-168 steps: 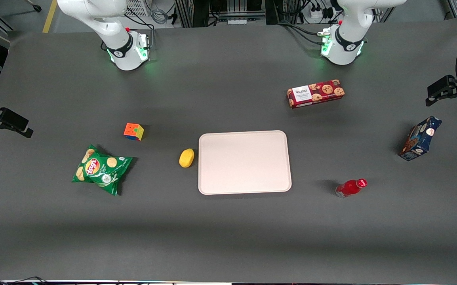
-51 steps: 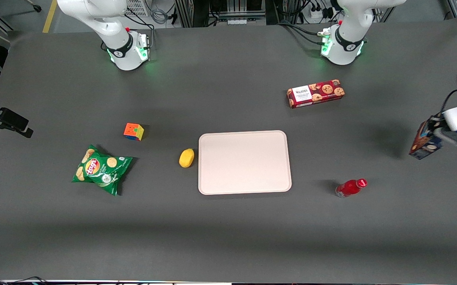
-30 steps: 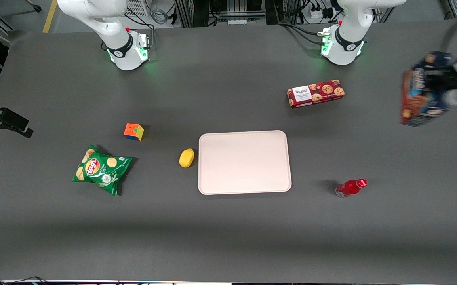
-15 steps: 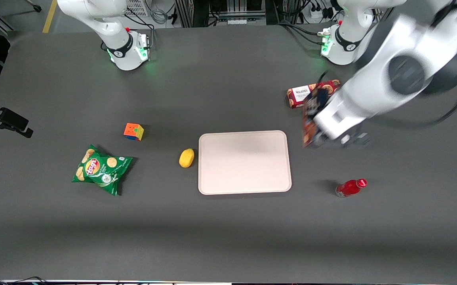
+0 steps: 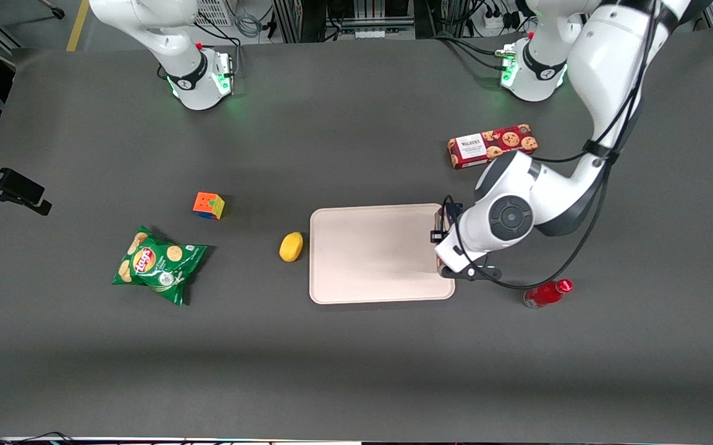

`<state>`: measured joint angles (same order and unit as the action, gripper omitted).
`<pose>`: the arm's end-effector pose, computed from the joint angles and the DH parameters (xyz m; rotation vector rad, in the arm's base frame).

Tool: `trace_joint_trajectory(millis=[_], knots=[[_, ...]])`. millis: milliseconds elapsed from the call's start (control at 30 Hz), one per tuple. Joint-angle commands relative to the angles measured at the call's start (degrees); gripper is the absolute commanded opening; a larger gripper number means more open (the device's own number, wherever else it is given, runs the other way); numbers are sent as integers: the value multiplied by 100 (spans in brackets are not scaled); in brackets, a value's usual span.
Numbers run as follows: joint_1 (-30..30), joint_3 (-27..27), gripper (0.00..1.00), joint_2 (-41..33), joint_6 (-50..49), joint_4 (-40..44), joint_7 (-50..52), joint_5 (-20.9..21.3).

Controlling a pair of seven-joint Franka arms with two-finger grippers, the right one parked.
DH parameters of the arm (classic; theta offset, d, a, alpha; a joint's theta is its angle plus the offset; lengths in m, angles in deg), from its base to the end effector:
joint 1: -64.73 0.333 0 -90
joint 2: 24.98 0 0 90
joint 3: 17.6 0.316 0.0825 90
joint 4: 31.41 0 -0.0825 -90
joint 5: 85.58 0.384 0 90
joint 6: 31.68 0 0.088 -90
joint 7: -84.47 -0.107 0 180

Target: Place cookie box on tray

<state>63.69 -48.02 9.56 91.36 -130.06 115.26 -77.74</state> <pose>0.5805 -0.3089 0.2684 3.0191 -0.0417 -0.2603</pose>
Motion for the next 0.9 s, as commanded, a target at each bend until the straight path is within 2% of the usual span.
trace_joint_trajectory(millis=[0,33,67,100,133,167,467,633,733,867], knots=[[-19,-51,0,-88,202,-76,261,208],[-19,-51,0,-71,238,-76,261,244],[-19,-51,4,-36,273,-76,261,270],[-28,-51,39,-1,299,-67,261,305],[-19,-51,77,35,334,-58,261,349],[-19,-51,100,44,370,-58,261,393],[-19,-51,100,26,397,-50,261,429],[7,-51,100,-272,160,38,278,420],[51,-43,100,-737,-462,222,322,385],[95,-8,100,-1221,-1964,836,208,385]])
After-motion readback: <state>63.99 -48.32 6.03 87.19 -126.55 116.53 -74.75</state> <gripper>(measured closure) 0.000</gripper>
